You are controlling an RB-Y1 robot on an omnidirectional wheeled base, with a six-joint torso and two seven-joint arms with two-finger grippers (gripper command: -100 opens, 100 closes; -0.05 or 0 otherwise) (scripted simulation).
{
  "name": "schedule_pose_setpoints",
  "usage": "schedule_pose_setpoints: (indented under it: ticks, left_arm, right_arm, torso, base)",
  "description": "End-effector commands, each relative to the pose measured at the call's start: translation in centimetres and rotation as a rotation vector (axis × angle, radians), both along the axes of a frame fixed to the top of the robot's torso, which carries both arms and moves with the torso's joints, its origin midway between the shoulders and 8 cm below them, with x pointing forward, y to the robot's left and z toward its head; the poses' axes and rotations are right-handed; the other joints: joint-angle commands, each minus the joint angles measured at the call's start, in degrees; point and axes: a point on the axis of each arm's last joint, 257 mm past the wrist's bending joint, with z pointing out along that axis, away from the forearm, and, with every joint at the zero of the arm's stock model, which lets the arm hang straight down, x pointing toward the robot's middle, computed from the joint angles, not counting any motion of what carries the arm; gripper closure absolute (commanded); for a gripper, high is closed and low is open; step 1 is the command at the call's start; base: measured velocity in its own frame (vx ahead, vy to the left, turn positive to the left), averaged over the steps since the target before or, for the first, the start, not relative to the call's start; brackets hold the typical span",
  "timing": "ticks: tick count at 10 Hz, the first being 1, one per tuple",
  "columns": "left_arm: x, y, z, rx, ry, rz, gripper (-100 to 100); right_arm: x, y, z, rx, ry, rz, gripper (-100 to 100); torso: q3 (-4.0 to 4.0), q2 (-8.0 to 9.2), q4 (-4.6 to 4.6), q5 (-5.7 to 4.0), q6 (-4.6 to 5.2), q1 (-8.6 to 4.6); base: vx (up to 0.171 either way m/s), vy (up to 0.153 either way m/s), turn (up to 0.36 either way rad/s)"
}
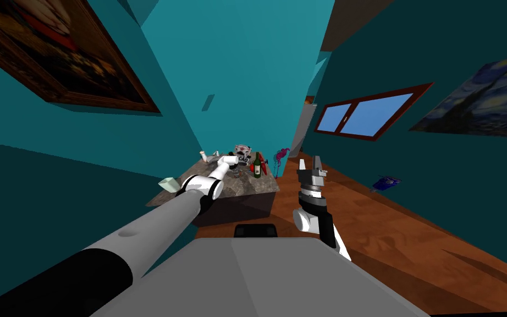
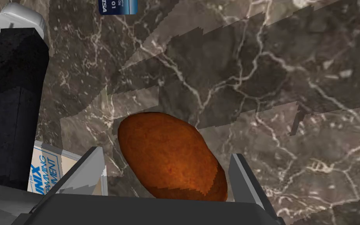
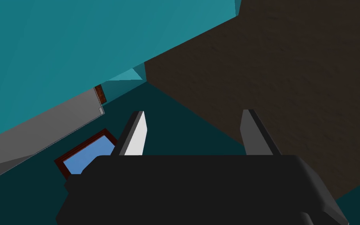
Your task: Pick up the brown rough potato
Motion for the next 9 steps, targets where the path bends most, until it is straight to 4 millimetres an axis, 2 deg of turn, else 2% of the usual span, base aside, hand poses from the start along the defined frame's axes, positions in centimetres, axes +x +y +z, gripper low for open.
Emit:
schedule_pose_setpoints:
  ticks: [1, 2, 4, 6, 8, 9]
  left_arm:
    - [-0.2, 0.3, 0.5, 0.004, 0.023, 0.003, -100]
    - [-0.8, 0.6, -0.2, 0.006, 0.045, 0.008, -100]
    - [-1.7, 1.8, -0.2, 0.019, 0.095, 0.024, -100]
    - [-1.8, 1.8, -0.3, 0.019, 0.097, 0.024, -100]
    - [-2.6, 3.6, -0.5, 0.036, 0.133, 0.048, -100]
    - [-2.4, 3.0, -0.6, 0.030, 0.126, 0.041, -100]
  right_arm:
    - [0.0, 0.0, 0.0, 0.000, 0.000, 0.000, 0]
    - [0.0, 0.0, 0.0, 0.000, 0.000, 0.000, 0]
    - [0.0, 0.0, 0.0, 0.000, 0.000, 0.000, 0]
    - [0.0, 0.0, 0.0, 0.000, 0.000, 0.000, 0]
    - [0.0, 0.0, 0.0, 0.000, 0.000, 0.000, 0]
    - [0.0, 0.0, 0.0, 0.000, 0.000, 0.000, 0]
  torso:
    - [0.00, 0.00, 0.00, 0.00, 0.00, 0.00]
    - [-0.06, -0.14, 0.00, -0.01, 0.01, 0.04]
    - [-0.13, -0.23, -0.03, 0.02, -0.01, 0.14]
    - [-0.18, -0.34, -0.02, 0.04, 0.02, 0.27]
    - [-0.12, -0.25, 0.02, 0.02, 0.01, 0.22]
    - [-0.10, -0.23, 0.04, 0.06, -0.04, 0.48]
  base:
    - [0.070, 0.031, 0.084]
    - [0.053, 0.026, 0.043]
    - [0.072, 0.064, 0.137]
    - [0.049, 0.048, 0.014]
    - [0.025, 0.089, 0.140]
    - [0.010, 0.060, 0.028]
